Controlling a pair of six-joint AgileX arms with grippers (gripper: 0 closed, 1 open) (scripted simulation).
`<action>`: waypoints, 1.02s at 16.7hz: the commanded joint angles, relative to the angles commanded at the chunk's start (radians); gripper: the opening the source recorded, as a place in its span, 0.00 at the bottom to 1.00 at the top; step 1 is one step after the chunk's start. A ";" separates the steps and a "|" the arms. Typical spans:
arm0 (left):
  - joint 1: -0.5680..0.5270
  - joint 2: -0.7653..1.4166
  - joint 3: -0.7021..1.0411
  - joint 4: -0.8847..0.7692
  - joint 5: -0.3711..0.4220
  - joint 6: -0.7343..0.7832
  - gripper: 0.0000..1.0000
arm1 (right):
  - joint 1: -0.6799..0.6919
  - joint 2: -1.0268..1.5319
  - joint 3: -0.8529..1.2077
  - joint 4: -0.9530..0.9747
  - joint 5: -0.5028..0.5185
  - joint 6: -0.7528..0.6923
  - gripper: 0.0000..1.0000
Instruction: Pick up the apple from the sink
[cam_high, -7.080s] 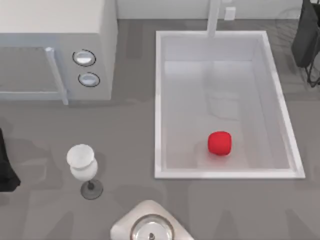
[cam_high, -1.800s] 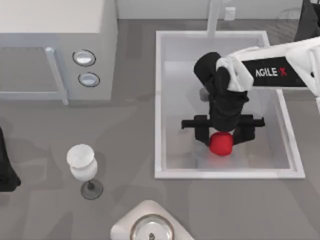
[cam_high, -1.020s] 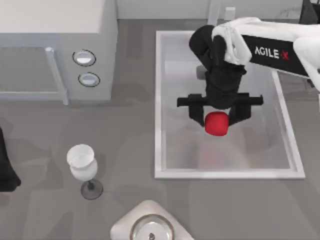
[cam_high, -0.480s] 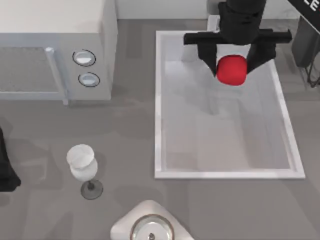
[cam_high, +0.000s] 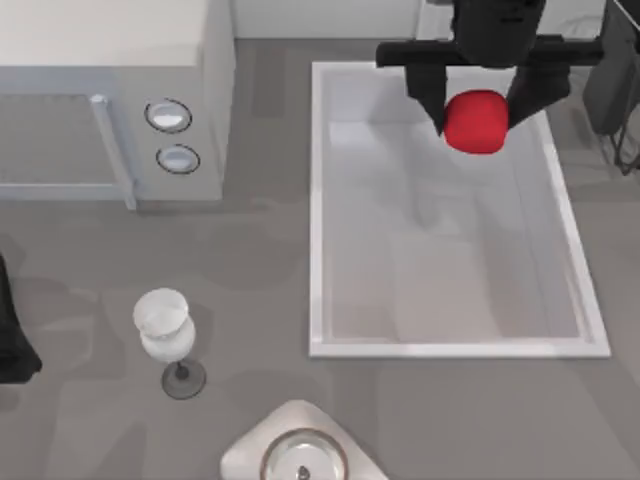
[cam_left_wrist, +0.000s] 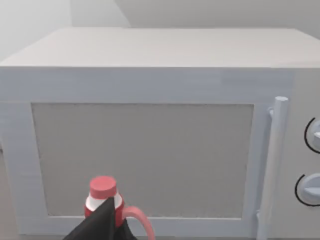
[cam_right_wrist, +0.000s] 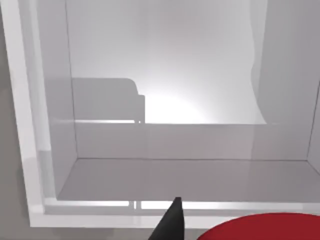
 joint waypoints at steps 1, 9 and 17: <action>0.000 0.000 0.000 0.000 0.000 0.000 1.00 | -0.002 -0.002 -0.002 0.001 0.000 -0.002 0.00; 0.000 0.000 0.000 0.000 0.000 0.000 1.00 | -0.240 -0.199 -0.359 0.136 -0.013 -0.238 0.00; 0.000 0.000 0.000 0.000 0.000 0.000 1.00 | -0.491 -0.400 -0.720 0.273 -0.026 -0.487 0.00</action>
